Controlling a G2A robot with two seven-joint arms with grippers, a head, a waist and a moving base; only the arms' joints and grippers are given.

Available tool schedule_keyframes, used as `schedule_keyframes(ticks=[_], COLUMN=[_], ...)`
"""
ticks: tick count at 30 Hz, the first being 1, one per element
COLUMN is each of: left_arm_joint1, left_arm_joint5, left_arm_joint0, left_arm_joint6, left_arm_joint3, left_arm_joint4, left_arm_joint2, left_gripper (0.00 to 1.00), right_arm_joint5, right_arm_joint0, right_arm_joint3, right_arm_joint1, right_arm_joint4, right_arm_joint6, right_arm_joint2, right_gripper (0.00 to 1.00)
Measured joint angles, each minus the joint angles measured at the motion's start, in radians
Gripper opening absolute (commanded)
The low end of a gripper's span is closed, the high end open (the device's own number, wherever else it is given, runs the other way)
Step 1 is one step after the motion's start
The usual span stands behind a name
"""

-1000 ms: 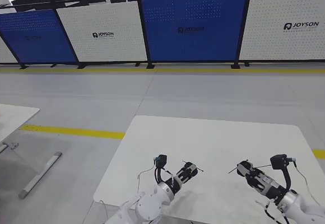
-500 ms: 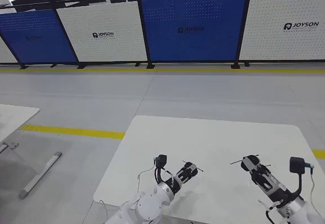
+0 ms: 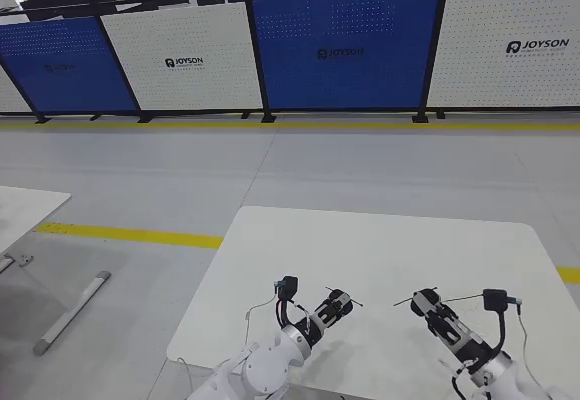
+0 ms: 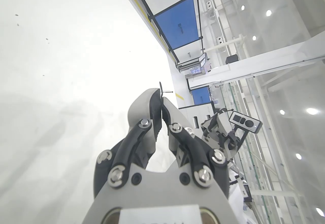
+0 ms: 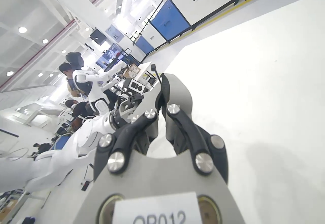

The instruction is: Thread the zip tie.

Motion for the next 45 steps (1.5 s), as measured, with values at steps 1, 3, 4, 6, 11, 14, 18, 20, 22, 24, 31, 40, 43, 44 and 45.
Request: schedule_keyframes(ticks=[1,3,4,6,11,14,18,20,22,24,31,40,43,44,45], left_arm_joint1=[0.0,0.0,0.0,0.0,0.0,0.0,0.0,0.0,0.0,0.0,0.0,0.0,0.0,0.0,0.0], left_arm_joint5=[0.0,0.0,0.0,0.0,0.0,0.0,0.0,0.0,0.0,0.0,0.0,0.0,0.0,0.0,0.0], left_arm_joint0=[0.0,0.0,0.0,0.0,0.0,0.0,0.0,0.0,0.0,0.0,0.0,0.0,0.0,0.0,0.0], left_arm_joint6=[0.0,0.0,0.0,0.0,0.0,0.0,0.0,0.0,0.0,0.0,0.0,0.0,0.0,0.0,0.0], left_arm_joint3=[0.0,0.0,0.0,0.0,0.0,0.0,0.0,0.0,0.0,0.0,0.0,0.0,0.0,0.0,0.0], left_arm_joint4=[0.0,0.0,0.0,0.0,0.0,0.0,0.0,0.0,0.0,0.0,0.0,0.0,0.0,0.0,0.0], left_arm_joint2=[0.0,0.0,0.0,0.0,0.0,0.0,0.0,0.0,0.0,0.0,0.0,0.0,0.0,0.0,0.0], left_gripper=[0.0,0.0,0.0,0.0,0.0,0.0,0.0,0.0,0.0,0.0,0.0,0.0,0.0,0.0,0.0], right_arm_joint5=[0.0,0.0,0.0,0.004,0.055,0.095,0.18,0.199,0.197,0.195,0.195,0.145,0.137,0.14,0.144], right_arm_joint0=[0.0,0.0,0.0,-0.001,-0.026,-0.045,-0.03,-0.015,-0.007,-0.007,-0.007,0.0,0.014,0.021,0.028], right_arm_joint3=[0.0,0.0,0.0,0.001,0.002,0.006,0.019,0.025,0.027,0.027,0.027,0.038,0.049,0.054,0.059], right_arm_joint1=[0.0,0.0,0.0,-0.001,-0.021,-0.036,-0.066,-0.077,-0.082,-0.082,-0.081,-0.088,-0.097,-0.101,-0.107], right_arm_joint4=[0.0,0.0,0.0,0.003,0.064,0.034,-0.035,-0.054,-0.059,-0.058,-0.058,0.025,0.101,0.105,0.104], right_arm_joint6=[0.0,0.0,0.0,-0.004,-0.115,-0.184,-0.251,-0.255,-0.246,-0.245,-0.245,-0.141,-0.083,-0.082,-0.09], right_arm_joint2=[0.0,0.0,0.0,0.0,-0.006,-0.035,-0.112,-0.137,-0.146,-0.146,-0.145,-0.139,-0.137,-0.14,-0.148], right_gripper=[0.0,0.0,0.0,0.0,0.0,0.0,0.0,0.0,0.0,0.0,0.0,0.0,0.0,0.0,0.0])
